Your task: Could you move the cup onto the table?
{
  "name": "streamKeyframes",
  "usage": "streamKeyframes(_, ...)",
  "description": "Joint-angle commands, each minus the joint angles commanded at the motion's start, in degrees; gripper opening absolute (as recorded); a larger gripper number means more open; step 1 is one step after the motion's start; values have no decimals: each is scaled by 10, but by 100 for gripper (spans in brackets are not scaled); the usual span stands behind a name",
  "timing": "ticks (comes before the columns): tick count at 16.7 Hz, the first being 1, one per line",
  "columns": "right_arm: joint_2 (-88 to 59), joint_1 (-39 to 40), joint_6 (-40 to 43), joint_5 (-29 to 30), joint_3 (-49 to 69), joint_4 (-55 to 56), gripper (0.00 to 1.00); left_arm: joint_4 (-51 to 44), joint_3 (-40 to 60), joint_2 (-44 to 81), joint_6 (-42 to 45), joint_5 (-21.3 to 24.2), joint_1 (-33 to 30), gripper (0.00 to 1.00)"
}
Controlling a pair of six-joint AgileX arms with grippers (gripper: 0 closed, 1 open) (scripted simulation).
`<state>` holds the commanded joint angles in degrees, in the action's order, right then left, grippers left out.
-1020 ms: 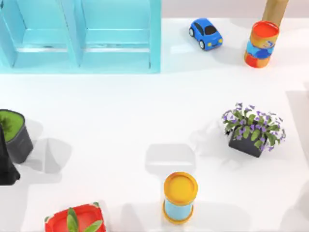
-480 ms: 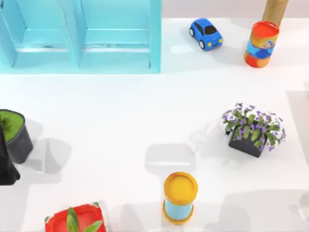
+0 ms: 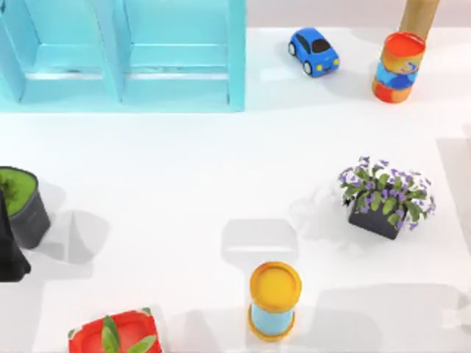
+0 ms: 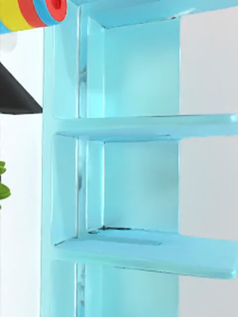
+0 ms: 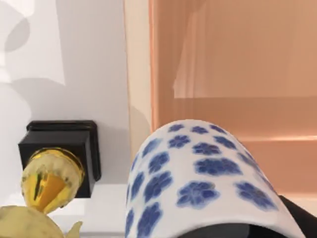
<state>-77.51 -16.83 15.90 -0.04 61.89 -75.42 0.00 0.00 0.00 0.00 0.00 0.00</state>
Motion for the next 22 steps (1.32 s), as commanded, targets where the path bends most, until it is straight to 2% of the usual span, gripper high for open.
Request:
streamKeyframes(5, -124, 117, -126, 6, 154, -43, 0, 0, 0, 0, 0, 0, 0, 100)
streamKeyframes(11, -347, 342, -345, 16, 463, -119, 0, 0, 0, 0, 0, 0, 0, 100)
streamKeyframes(16, -506, 519, -522, 22, 665, -164, 0, 0, 0, 0, 0, 0, 0, 100)
streamKeyframes(19, -568, 585, -588, 27, 735, -183, 0, 0, 0, 0, 0, 0, 0, 100)
streamKeyframes(22, -585, 602, -606, 29, 753, -190, 0, 0, 0, 0, 0, 0, 0, 100)
